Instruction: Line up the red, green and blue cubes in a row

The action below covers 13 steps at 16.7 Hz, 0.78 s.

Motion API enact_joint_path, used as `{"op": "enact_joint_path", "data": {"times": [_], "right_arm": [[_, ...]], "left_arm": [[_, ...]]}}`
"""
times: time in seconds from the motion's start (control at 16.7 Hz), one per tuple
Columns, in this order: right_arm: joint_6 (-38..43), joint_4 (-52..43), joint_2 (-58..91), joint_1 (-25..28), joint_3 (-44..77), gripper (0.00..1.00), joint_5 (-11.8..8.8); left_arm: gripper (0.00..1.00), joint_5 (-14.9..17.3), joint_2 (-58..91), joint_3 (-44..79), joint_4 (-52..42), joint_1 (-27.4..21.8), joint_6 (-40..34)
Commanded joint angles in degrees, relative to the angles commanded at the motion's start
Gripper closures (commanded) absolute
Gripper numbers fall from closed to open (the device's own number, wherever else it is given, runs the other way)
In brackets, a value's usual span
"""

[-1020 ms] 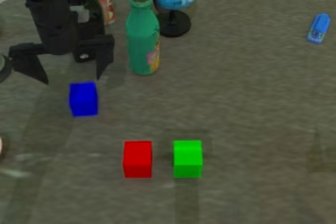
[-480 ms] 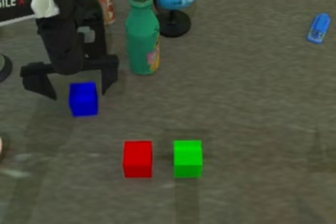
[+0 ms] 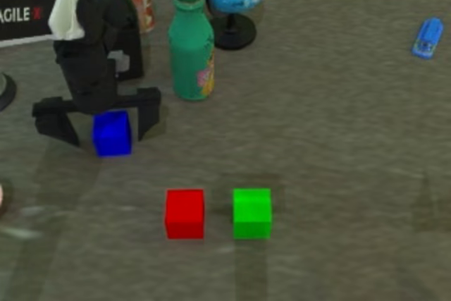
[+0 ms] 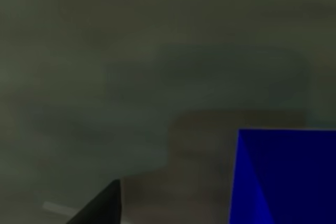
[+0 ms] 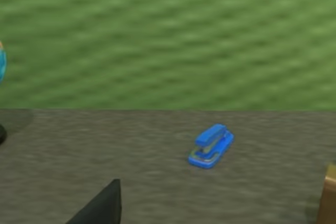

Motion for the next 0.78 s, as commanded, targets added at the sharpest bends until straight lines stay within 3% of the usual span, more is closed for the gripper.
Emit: {"op": "enact_joint_path", "data": {"times": [0.72, 0.78], "right_arm": [[0.0, 0.0, 0.0, 0.0, 0.0, 0.00, 0.0], [0.0, 0.0, 0.0, 0.0, 0.0, 0.00, 0.0]], "left_arm": [[0.98, 0.0, 0.0, 0.0, 0.0, 0.0, 0.0], [1.00, 0.0, 0.0, 0.0, 0.0, 0.0, 0.0]]}}
